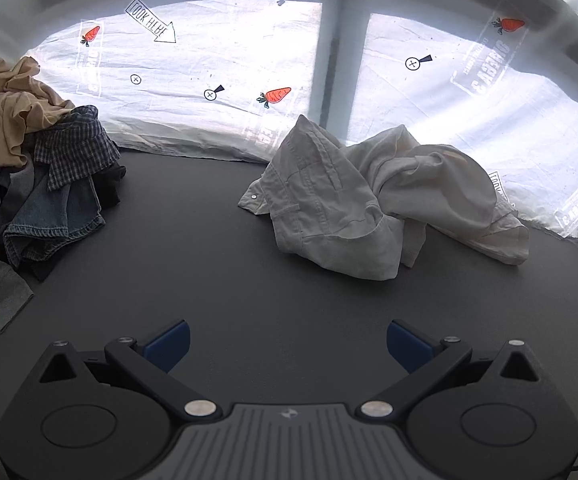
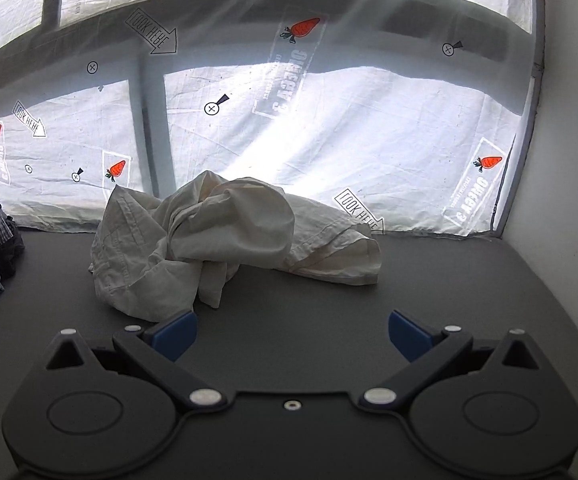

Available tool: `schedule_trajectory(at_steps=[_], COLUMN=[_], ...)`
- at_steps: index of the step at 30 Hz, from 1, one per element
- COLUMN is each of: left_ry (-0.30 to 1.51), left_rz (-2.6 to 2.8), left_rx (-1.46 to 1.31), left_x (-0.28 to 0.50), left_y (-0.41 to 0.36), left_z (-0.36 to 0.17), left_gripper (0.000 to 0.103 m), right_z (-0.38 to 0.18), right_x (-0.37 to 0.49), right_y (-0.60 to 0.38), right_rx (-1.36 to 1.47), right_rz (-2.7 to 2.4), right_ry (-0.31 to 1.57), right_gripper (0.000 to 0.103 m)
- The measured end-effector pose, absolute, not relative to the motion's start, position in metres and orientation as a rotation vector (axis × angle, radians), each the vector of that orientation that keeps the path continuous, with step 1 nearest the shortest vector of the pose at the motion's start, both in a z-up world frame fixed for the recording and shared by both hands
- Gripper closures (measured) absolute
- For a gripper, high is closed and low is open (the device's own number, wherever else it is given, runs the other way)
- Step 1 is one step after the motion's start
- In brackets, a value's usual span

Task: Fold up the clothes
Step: 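Reach both grippers to the crumpled white shirt and pinch its fabric, then lift the shirt with both grippers and shake it out above the table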

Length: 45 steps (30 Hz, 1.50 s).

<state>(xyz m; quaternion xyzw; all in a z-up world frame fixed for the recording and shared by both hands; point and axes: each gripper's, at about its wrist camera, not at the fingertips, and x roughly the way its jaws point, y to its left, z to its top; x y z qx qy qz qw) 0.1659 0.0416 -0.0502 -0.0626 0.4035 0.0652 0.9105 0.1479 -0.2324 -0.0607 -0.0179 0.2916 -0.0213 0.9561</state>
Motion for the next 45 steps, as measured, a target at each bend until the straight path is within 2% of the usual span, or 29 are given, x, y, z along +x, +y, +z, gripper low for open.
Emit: schedule_trajectory(at_steps=[6,9,12,14,17,19,21,22,23,24,25,26,27,28,29,32,36,41,45], left_ry=[0.863,0.900,0.923,0.907,0.870,0.857,0.843,0.851,0.862,0.874,0.878,0.882,0.887,0.885,0.868,0.810,0.707,0.541,0.477], left_rz=[0.130,0.124,0.111,0.104,0.090,0.068,0.031,0.017,0.003,-0.007,-0.011,-0.016,-0.027,-0.024,-0.006,0.022,0.104,0.214,0.271], left_rx=[-0.168,-0.169,-0.172,-0.176,-0.190,-0.232,-0.258,-0.256,-0.257,-0.267,-0.287,-0.323,-0.359,-0.377,-0.365,-0.316,-0.323,-0.276,-0.212], left_x=[0.242,0.288,0.328,0.350,0.380,0.397,0.413,0.420,0.427,0.432,0.435,0.436,0.436,0.434,0.428,0.406,0.359,0.269,0.198], left_y=[0.058,0.061,0.071,0.077,0.087,0.093,0.094,0.091,0.088,0.085,0.082,0.081,0.080,0.078,0.076,0.076,0.109,0.163,0.197], left_z=[-0.083,-0.106,-0.130,-0.145,-0.166,-0.179,-0.192,-0.198,-0.205,-0.210,-0.214,-0.217,-0.216,-0.211,-0.202,-0.174,-0.118,-0.039,0.002], left_gripper=[0.004,0.007,0.015,0.017,0.017,0.016,0.016,0.016,0.016,0.017,0.021,0.040,0.061,0.064,0.077,0.090,0.096,0.096,0.096], right_z=[-0.086,-0.096,-0.108,-0.117,-0.131,-0.137,-0.135,-0.134,-0.133,-0.132,-0.131,-0.129,-0.128,-0.127,-0.126,-0.117,-0.069,-0.011,-0.023], right_x=[0.235,0.285,0.331,0.362,0.397,0.413,0.414,0.414,0.414,0.414,0.415,0.415,0.415,0.415,0.415,0.408,0.346,0.243,0.204], right_y=[-0.238,-0.237,-0.235,-0.234,-0.231,-0.229,-0.229,-0.229,-0.228,-0.228,-0.228,-0.228,-0.227,-0.227,-0.227,-0.229,-0.238,-0.248,-0.241], right_rx=[-0.081,-0.141,-0.195,-0.206,-0.183,-0.164,-0.142,-0.131,-0.120,-0.109,-0.098,-0.087,-0.076,-0.065,-0.054,-0.020,-0.027,-0.067,-0.119], right_rz=[-0.045,-0.044,-0.024,-0.003,0.031,0.048,0.054,0.057,0.059,0.062,0.065,0.068,0.071,0.073,0.076,0.080,0.046,0.015,0.015], right_ry=[0.616,0.628,0.628,0.635,0.636,0.632,0.621,0.615,0.609,0.603,0.598,0.592,0.586,0.580,0.575,0.548,0.449,0.308,0.379], right_gripper=[0.002,0.010,0.020,0.038,0.051,0.050,0.040,0.030,0.033,0.041,0.069,0.099,0.100,0.100,0.101,0.101,0.101,0.101,0.101])
